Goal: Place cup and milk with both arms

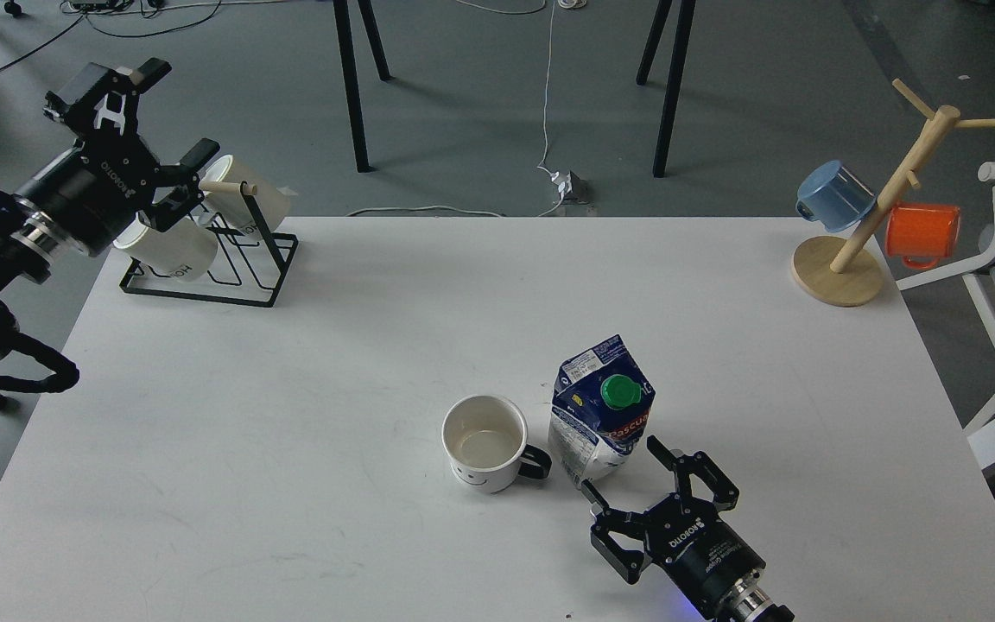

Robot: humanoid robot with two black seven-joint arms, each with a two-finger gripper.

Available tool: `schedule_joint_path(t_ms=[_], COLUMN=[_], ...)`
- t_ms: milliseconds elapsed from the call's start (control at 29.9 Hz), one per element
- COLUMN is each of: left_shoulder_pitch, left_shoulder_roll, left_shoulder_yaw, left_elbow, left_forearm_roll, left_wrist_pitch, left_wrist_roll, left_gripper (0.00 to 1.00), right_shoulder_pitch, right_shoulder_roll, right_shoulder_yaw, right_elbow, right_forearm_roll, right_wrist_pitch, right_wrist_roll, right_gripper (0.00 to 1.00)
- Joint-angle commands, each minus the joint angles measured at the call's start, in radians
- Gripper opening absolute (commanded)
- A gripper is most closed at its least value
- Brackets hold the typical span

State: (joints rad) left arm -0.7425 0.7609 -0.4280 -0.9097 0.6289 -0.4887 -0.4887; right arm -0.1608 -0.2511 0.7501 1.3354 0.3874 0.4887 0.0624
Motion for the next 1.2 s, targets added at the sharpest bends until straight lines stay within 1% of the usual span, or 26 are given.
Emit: schedule_joint_path(t_ms=[0, 167, 401, 501, 568, 702, 835, 935, 1169], left_shoulder_pitch=[0.0, 0.0, 0.014, 0.034, 0.054, 0.087, 0.095, 0.094, 0.094], left_shoulder_roll=[0.0, -0.002, 0.011, 0.015, 0.015, 0.02, 0.034, 0.054, 0.067], left_shoulder_yaw=[0.0, -0.003, -0.003, -0.005, -0.006, -0.006, -0.008, -0.037, -0.067], left_elbow=[0.0, 0.011, 0.012, 0.012, 0.012, 0.012, 0.012, 0.011, 0.011], left_forearm_roll=[0.0, -0.002, -0.005, -0.009, -0.009, -0.008, -0.011, -0.024, -0.029], left_wrist_pitch=[0.0, 0.0, 0.0, 0.0, 0.0, 0.0, 0.0, 0.0, 0.0], left_wrist_roll=[0.0, 0.0, 0.0, 0.0, 0.0, 0.0, 0.0, 0.0, 0.0], left_gripper=[0.99, 0.99, 0.99, 0.99, 0.99, 0.99, 0.99, 0.99, 0.99], right_shoulder_pitch=[-0.045, -0.083, -0.059, 0.059, 0.139, 0.294, 0.452, 0.48, 0.503], right_shoulder_roll=[-0.052, -0.18, -0.322, -0.378, -0.414, -0.428, -0.419, -0.416, -0.401], right_shoulder_yaw=[0.003, 0.038, 0.27, 0.291, 0.285, 0.25, 0.151, 0.138, 0.132], right_elbow=[0.034, 0.05, 0.039, 0.028, -0.007, -0.106, -0.208, -0.255, -0.265], right_forearm_roll=[-0.004, -0.002, -0.001, -0.002, -0.004, -0.002, -0.002, -0.001, -0.002], right_wrist_pitch=[0.0, 0.0, 0.0, 0.0, 0.0, 0.0, 0.0, 0.0, 0.0], right_wrist_roll=[-0.001, 0.005, 0.005, 0.005, 0.005, 0.005, 0.005, 0.005, 0.007], right_gripper=[0.96, 0.96, 0.97, 0.97, 0.97, 0.97, 0.97, 0.97, 0.97])
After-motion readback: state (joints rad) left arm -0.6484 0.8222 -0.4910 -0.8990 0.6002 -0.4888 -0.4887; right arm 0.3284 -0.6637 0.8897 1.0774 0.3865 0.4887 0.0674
